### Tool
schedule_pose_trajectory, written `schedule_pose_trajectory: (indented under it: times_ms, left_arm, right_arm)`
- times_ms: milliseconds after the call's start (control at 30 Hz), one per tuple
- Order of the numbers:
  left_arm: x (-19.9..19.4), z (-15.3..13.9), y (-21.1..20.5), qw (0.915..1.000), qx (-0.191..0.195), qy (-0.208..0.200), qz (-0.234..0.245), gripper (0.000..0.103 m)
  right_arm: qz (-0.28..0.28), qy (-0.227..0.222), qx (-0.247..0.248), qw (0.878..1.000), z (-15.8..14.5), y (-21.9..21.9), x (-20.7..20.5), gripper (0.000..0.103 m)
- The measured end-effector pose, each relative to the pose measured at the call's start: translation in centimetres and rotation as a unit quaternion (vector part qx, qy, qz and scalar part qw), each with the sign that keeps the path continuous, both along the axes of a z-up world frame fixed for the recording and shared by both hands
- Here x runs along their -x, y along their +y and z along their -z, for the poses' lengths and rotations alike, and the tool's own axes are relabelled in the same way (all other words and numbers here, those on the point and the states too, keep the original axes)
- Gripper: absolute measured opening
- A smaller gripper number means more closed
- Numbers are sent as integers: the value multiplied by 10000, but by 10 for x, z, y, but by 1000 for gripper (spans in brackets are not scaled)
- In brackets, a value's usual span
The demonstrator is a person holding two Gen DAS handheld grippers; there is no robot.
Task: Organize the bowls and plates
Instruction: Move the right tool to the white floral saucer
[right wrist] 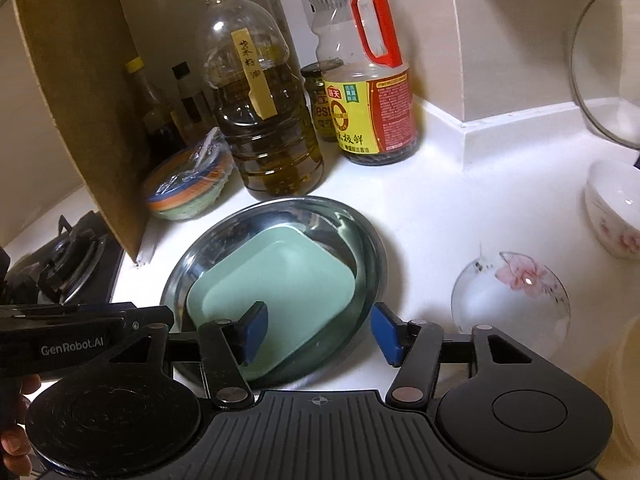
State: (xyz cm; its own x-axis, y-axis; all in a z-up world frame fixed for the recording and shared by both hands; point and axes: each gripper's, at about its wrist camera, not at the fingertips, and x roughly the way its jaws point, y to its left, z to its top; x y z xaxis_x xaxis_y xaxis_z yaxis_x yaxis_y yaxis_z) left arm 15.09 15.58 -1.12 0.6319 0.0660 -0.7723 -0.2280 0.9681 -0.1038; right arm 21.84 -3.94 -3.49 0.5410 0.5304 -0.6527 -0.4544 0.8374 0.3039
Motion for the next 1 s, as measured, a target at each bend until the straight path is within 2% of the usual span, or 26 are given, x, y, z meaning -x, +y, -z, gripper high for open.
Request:
schedule_pose_trajectory:
  times_ms: [600, 1000]
  left_arm:
    - [66, -8, -18, 9981, -115, -67, 609, 37]
    - [74, -6, -38, 9955, -65, 55, 946, 37]
  right_arm:
    - [511, 48, -62, 9987, -2, -23, 85, 60]
    - [699, 179, 138, 9973, -2, -42, 104, 60]
